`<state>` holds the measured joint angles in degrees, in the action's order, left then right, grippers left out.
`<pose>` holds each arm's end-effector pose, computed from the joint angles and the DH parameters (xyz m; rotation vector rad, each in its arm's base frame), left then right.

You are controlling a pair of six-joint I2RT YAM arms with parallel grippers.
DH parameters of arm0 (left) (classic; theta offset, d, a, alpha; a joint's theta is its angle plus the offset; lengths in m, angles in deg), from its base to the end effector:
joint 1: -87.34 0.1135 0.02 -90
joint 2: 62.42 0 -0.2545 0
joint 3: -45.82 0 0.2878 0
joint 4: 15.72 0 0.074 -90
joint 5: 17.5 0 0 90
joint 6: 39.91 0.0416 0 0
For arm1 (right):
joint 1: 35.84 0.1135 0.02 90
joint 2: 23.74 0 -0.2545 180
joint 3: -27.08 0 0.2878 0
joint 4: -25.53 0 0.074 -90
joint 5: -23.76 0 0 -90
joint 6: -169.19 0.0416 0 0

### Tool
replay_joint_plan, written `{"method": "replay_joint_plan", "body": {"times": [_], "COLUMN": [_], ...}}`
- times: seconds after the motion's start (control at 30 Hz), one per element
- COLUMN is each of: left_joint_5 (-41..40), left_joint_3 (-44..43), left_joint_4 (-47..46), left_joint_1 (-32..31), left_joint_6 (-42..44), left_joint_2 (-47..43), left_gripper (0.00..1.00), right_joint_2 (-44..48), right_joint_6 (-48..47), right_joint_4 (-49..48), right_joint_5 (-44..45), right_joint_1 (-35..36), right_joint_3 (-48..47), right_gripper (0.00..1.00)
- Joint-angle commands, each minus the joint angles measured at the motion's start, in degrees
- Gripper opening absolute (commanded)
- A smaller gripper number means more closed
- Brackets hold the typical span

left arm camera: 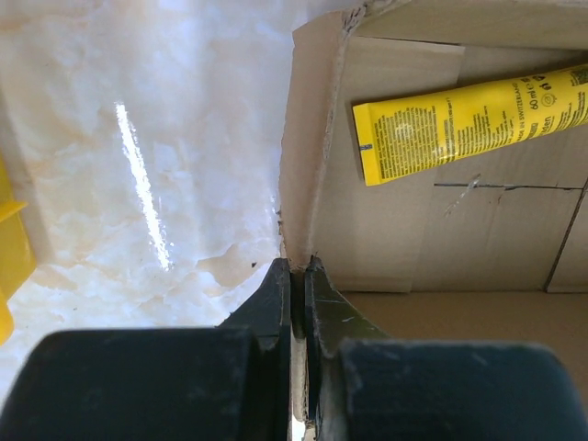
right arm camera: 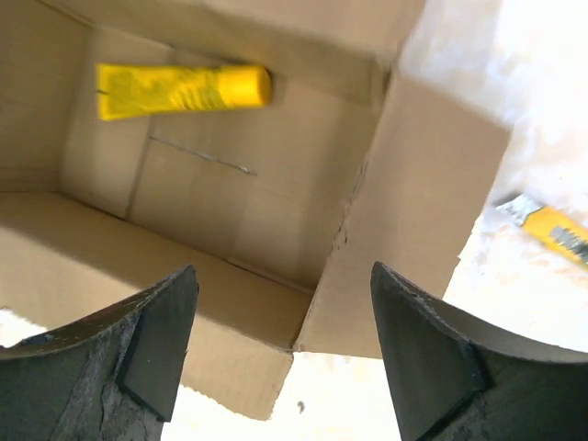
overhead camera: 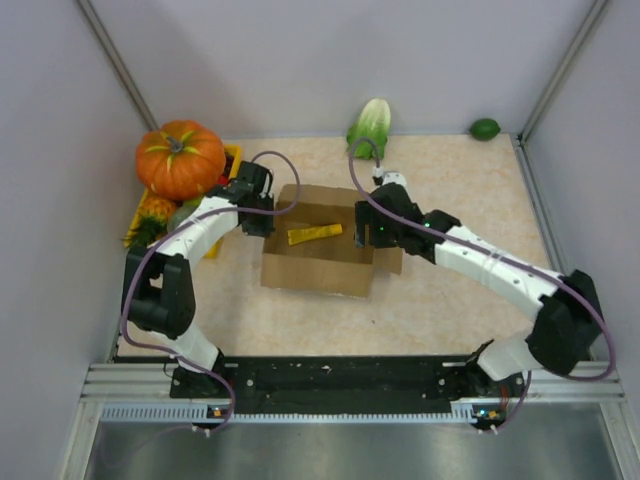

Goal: Unpack the express box

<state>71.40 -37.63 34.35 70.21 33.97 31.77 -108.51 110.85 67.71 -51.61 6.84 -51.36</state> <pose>0.3612 -0.1105 0.2128 0.0167 2.6427 -0.1726 0.2707 0.2353 0.2496 -0.1143 2.4006 0.3038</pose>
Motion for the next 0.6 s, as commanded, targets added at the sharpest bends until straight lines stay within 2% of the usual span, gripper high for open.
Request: {"method": "replay_joint_plan", "body": {"times": [0.0, 0.13, 0.17, 0.3, 0.37, 0.57], "left_joint_5": [7.60, 12.61, 13.92, 18.93, 18.68, 20.26], "left_joint_3": [-3.11, -3.46, -3.47, -4.17, -4.52, -3.91], "left_joint_4": [-1.66, -3.67, -3.94, -3.77, -3.42, -2.88], "left_joint_1": [-0.45, -1.15, -1.42, -1.95, -2.65, -3.09], "left_joint_6": [7.41, 12.24, 13.21, 18.39, 21.56, 27.19], "left_joint_2": [0.38, 0.03, 0.11, 0.90, 1.43, 1.52], "left_gripper": [0.00, 0.00, 0.00, 0.00, 0.00, 0.00], "right_joint_2": [9.00, 8.66, 7.61, 4.89, 4.00, 1.02], "right_joint_6": [-8.88, -18.46, -21.43, -25.33, -27.34, -31.39], "right_joint_4": [-1.23, -2.20, -2.20, -2.82, -4.22, -8.43], "right_joint_5": [-1.79, -10.48, -13.63, -18.14, -21.47, -21.23], "right_joint_1": [0.48, 0.48, 0.48, 0.65, 1.00, 2.94], "right_joint_3": [-1.96, -4.25, -4.60, -4.78, -3.64, 0.93], "right_gripper": [0.76, 0.73, 0.68, 0.63, 0.63, 0.62]}}
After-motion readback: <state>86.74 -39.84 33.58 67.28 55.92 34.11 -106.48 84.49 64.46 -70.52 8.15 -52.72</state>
